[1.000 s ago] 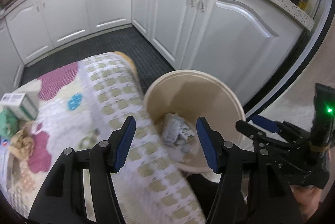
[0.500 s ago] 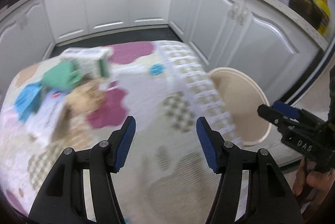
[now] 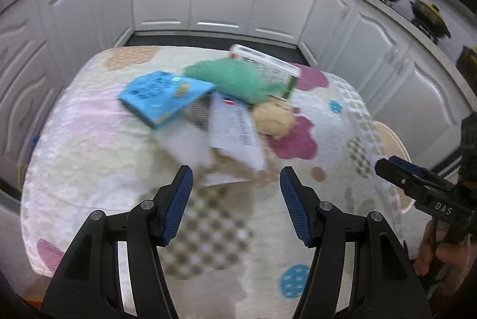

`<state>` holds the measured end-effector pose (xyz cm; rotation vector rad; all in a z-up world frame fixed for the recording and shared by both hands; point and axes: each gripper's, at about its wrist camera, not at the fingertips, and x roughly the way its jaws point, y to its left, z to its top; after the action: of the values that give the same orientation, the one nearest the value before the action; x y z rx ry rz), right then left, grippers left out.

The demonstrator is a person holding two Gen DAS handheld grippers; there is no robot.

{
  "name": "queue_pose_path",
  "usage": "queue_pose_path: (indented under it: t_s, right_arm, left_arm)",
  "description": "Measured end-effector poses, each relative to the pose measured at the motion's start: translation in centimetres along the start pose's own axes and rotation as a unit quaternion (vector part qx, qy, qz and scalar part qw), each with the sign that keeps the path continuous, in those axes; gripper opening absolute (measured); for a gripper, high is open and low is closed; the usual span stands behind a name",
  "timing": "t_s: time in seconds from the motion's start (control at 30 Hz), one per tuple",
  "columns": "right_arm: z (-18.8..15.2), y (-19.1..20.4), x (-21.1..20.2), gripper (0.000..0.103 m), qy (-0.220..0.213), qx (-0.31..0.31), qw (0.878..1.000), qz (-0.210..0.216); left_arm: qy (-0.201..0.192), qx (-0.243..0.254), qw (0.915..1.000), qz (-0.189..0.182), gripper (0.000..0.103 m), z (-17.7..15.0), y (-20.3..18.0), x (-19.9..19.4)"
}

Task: Collect trash
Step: 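Grasp the white medicine box with the left tool while the right tool grasps the crumpled brown paper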

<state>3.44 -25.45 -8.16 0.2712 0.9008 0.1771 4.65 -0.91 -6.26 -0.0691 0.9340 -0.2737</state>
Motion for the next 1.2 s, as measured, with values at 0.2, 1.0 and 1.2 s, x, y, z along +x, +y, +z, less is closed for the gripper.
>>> queue_pose_path:
  t_s: [0.2, 1.0, 1.2]
  right_arm:
    - [2.4, 4.1, 4.8, 0.073, 0.02, -0.037, 0.999, 0.034]
    - [4.2, 5.5, 8.9, 0.026, 0.036, -0.089, 0.995, 0.025]
    - [4.0, 4.3, 7.2, 0.026, 0.029, -0.082, 0.996, 0.004]
  left_arm:
    - [-0.003, -0.017, 0.9998, 0.004, 0.06, 0.3, 2.3, -0.4]
    - [0.034, 0.008, 0.9992, 0.021, 0.06, 3.9, -0.2, 6.1]
    - [0.038, 0.025, 0.9978, 0.048, 0.06, 4.1, -1.2, 7.8]
